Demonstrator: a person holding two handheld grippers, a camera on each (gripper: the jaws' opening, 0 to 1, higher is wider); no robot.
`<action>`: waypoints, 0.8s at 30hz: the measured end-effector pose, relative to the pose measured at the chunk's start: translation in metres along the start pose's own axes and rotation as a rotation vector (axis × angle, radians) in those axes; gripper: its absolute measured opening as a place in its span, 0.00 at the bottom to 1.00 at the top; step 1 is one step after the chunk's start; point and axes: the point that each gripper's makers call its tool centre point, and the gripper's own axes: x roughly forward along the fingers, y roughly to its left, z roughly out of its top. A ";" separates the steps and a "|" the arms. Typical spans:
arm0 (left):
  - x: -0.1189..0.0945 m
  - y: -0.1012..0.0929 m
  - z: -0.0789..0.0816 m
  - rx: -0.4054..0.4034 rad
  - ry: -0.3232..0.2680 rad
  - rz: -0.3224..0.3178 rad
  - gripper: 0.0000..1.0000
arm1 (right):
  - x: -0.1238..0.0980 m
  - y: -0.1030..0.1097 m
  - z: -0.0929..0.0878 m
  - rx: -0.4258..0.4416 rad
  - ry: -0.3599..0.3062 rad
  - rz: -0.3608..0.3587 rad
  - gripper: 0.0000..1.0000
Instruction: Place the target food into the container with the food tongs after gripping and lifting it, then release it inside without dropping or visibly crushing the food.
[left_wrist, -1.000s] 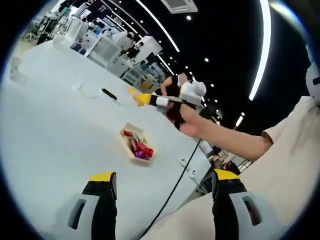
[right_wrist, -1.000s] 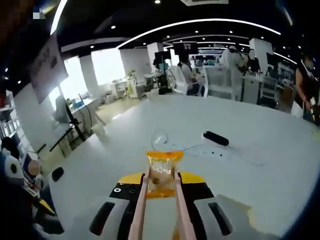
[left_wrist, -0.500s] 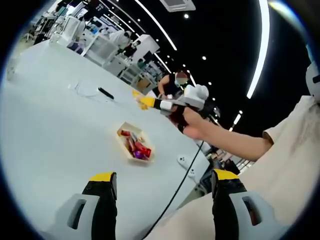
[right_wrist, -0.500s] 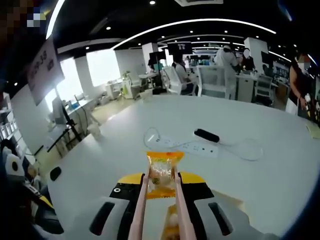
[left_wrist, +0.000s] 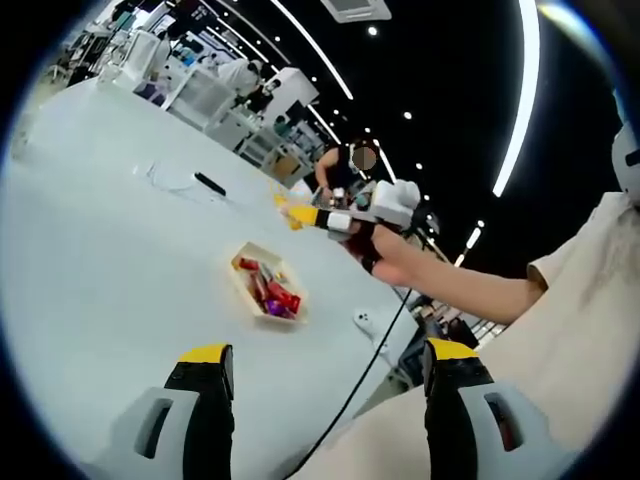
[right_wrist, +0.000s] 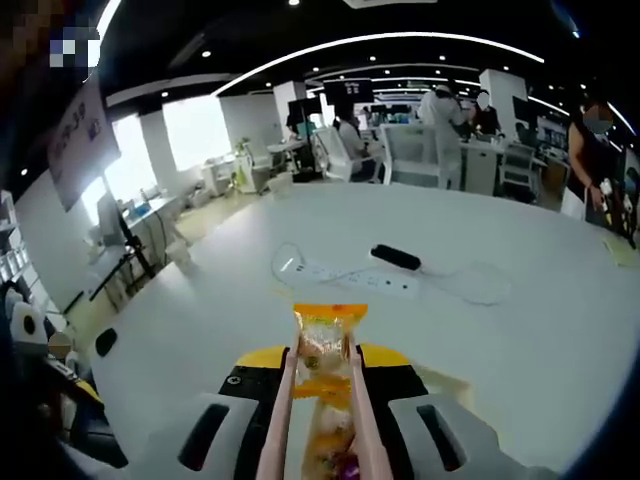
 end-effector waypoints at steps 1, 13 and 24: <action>0.000 0.000 0.000 0.000 0.000 0.000 0.77 | -0.001 -0.001 -0.001 0.001 0.001 -0.002 0.25; 0.004 -0.002 -0.011 -0.014 0.010 -0.001 0.77 | -0.013 -0.010 -0.016 0.025 0.011 -0.018 0.25; 0.003 -0.001 -0.012 -0.014 0.017 -0.002 0.77 | -0.020 -0.014 -0.026 0.056 0.013 -0.035 0.25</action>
